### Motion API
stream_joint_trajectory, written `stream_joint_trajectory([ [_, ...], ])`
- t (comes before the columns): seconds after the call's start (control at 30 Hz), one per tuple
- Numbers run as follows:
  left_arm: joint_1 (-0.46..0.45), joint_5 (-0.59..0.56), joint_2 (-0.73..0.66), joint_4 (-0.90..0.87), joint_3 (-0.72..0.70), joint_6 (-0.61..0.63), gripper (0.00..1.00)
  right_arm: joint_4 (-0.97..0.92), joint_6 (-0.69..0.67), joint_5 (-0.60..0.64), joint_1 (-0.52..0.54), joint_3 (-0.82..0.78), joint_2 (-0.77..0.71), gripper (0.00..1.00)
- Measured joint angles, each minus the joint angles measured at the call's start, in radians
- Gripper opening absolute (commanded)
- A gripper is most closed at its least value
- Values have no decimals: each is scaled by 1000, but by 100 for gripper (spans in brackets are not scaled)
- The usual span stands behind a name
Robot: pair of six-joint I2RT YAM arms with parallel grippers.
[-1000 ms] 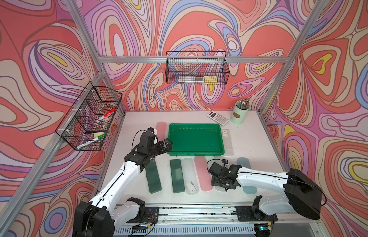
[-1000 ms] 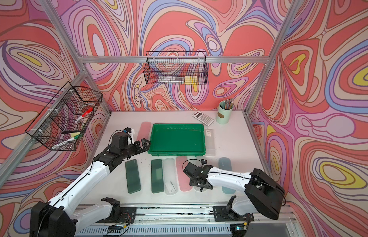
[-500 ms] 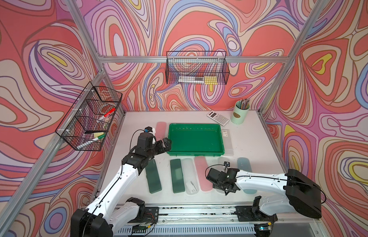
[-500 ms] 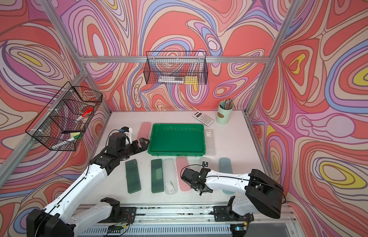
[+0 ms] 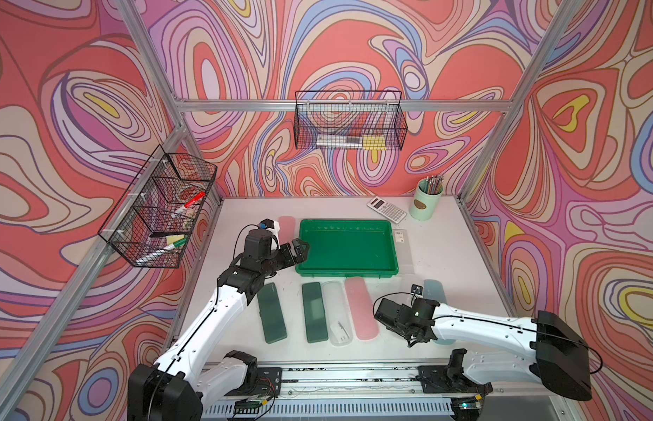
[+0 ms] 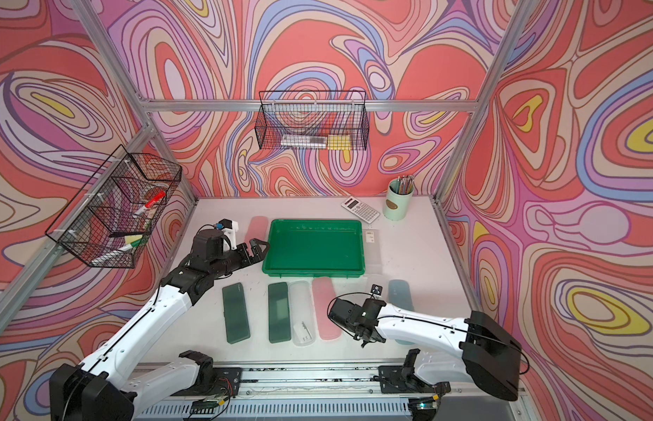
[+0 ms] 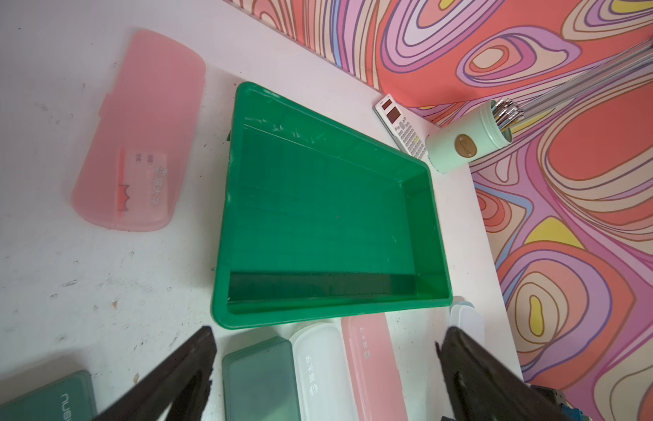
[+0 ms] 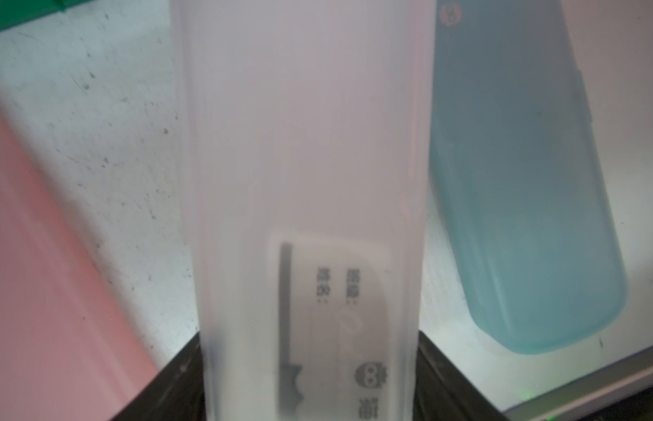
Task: Put the pencil case into the storage box
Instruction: Pick up the pencil case from the center of the board, then place the pencil case at the storage box.
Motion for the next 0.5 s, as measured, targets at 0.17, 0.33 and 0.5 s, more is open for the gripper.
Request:
stream_joint_trajectory([
  [0.17, 0, 37, 35, 20, 32, -1, 99, -69, -4, 48, -4, 108, -37, 74],
  [0.33, 0, 56, 51, 28, 39, -1, 99, -117, -15, 93, -14, 195, -45, 74],
  [0.5, 0, 72, 68, 29, 63, -2, 99, -161, -46, 127, -36, 250, -68, 74],
])
